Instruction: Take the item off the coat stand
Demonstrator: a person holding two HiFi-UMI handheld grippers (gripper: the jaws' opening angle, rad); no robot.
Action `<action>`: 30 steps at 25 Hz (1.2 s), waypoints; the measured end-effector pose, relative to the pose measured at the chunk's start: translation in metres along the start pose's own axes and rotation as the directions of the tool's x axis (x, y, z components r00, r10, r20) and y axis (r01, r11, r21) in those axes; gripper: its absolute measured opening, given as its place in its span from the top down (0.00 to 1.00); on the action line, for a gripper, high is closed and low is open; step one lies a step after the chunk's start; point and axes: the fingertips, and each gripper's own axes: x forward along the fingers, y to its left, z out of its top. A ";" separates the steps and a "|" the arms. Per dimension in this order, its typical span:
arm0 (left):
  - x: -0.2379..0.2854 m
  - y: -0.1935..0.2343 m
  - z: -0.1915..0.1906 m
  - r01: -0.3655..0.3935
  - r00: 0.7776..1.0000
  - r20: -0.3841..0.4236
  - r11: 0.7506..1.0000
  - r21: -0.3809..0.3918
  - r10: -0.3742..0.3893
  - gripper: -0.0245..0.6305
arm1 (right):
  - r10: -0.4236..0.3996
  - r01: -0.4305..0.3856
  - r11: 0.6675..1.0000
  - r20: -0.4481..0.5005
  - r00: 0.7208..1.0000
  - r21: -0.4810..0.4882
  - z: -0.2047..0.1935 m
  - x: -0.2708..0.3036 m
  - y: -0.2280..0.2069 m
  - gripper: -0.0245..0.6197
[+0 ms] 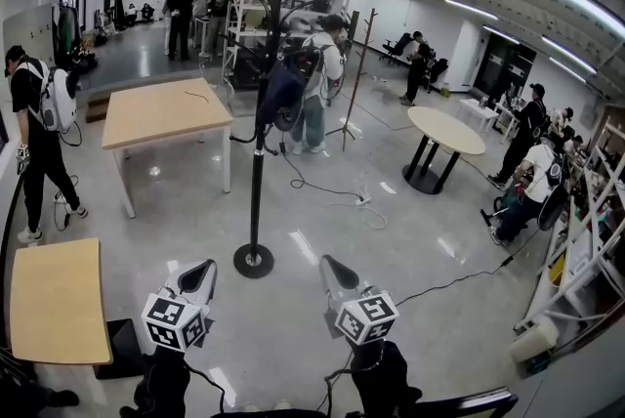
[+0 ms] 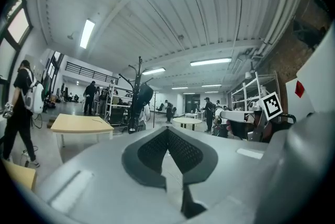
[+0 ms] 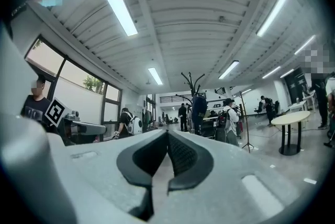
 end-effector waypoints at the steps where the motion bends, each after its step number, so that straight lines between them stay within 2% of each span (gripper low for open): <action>1: 0.001 0.002 0.000 0.000 1.000 0.003 1.000 -0.003 0.000 0.96 | -0.005 0.005 1.000 0.001 1.000 0.003 -0.001 0.002 -0.001 0.96; 10: 0.007 0.010 0.005 0.015 1.000 0.016 1.000 0.006 -0.016 0.96 | 0.012 -0.012 1.000 0.025 1.000 0.003 0.007 0.010 0.011 0.96; 16: 0.012 0.020 0.005 0.014 1.000 0.009 1.000 0.006 -0.014 0.96 | 0.019 -0.020 1.000 0.009 1.000 0.006 0.006 0.022 0.015 0.96; 30: 0.091 0.045 0.015 -0.007 1.000 0.021 1.000 0.007 0.007 0.96 | 0.047 -0.047 0.999 0.019 0.999 0.014 0.004 0.084 -0.043 0.96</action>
